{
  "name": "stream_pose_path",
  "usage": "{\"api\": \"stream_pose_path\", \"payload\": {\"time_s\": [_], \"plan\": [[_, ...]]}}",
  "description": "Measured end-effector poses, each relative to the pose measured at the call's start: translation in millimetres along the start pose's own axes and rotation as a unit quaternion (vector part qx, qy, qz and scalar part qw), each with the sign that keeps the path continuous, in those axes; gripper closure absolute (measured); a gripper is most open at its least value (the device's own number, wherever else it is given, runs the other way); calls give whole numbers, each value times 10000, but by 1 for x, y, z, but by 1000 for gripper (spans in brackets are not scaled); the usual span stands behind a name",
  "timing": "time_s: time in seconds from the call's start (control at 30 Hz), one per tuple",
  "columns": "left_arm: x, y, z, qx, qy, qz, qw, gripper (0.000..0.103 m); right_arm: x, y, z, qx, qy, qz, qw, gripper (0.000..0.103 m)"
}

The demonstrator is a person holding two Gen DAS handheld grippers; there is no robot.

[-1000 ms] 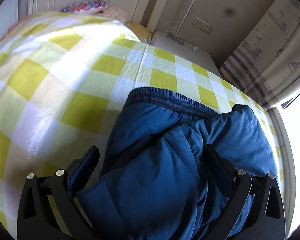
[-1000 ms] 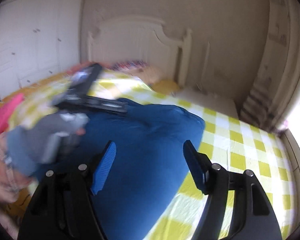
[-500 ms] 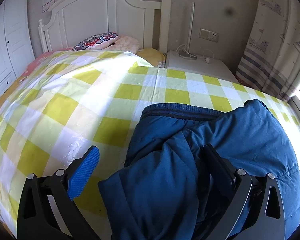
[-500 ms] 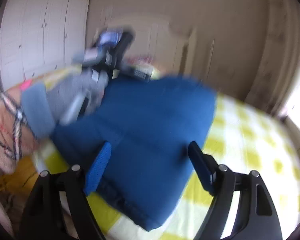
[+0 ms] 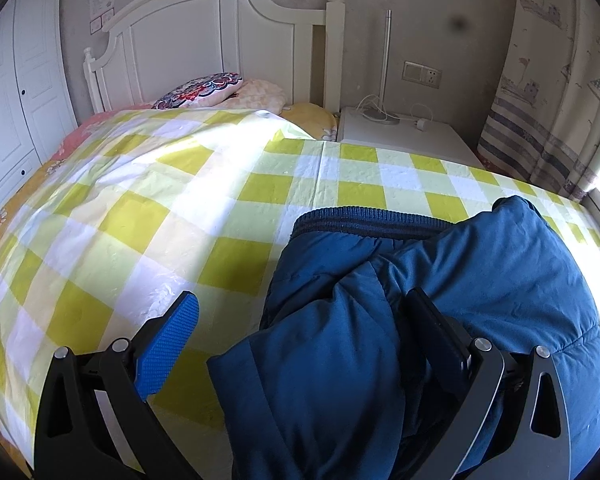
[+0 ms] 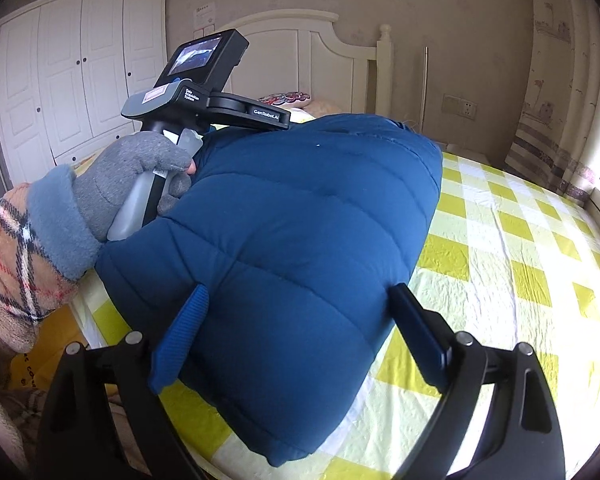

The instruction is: Fold large clothes

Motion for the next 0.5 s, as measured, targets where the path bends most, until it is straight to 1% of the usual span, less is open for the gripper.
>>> {"api": "stream_pose_path", "payload": {"time_s": [0.07,0.13,0.23,0.3,0.33,0.4,0.43,0.47,0.5], "plan": [[3,1,-2,-42,34,110,9999,4,0,-2,0,-8,33,32,10000,12],[9,2,-8,91,139,200,9997,4,0,-5,1,-87,108,123,9998,11],[24,16,-22,547,314,8,9980,4,4,-11,-3,-488,278,425,9975,9],[38,24,-34,982,463,-130,9940,4,10,-19,-7,-766,344,658,9943,9],[42,25,-40,1124,467,-137,9925,4,11,-23,-11,-872,321,778,9926,9],[57,28,-55,1521,472,-74,9872,4,9,-34,-18,-922,211,977,9907,9],[65,27,-58,1666,549,-46,9845,4,4,-48,-23,-908,67,1242,9881,8],[73,28,-59,1861,644,-71,9804,4,0,-60,-25,-968,-58,1519,9836,2],[80,29,-59,2072,736,-161,9754,4,-2,-69,-26,-1046,-151,1766,9786,2]]}}
Point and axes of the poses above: each gripper's, at about its wrist camera, not at the fingertips, and z roughly the way its jaws point, y to its left, x to its underside, the point moved 9 cm from there along z, roughly the way its jaws point, and after that the axes turned 2 degrees about -z, right-handed, at the moved point
